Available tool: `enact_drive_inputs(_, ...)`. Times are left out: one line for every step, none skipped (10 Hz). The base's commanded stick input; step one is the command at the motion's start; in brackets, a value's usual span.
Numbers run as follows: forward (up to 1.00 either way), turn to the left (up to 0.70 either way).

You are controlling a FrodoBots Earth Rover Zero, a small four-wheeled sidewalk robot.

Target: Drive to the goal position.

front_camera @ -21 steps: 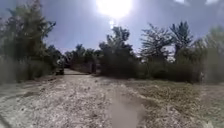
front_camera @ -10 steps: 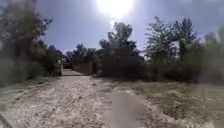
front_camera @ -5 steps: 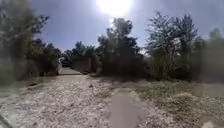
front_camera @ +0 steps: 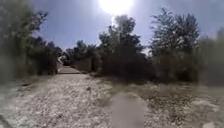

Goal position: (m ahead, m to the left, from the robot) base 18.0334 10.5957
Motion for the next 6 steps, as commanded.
enact_drive_inputs(0.70,0.35)
enact_drive_inputs(0.70,0.35)
enact_drive_inputs(0.70,0.00)
enact_drive_inputs(0.70,0.00)
enact_drive_inputs(0.70,0.00)
enact_drive_inputs(0.70,0.00)
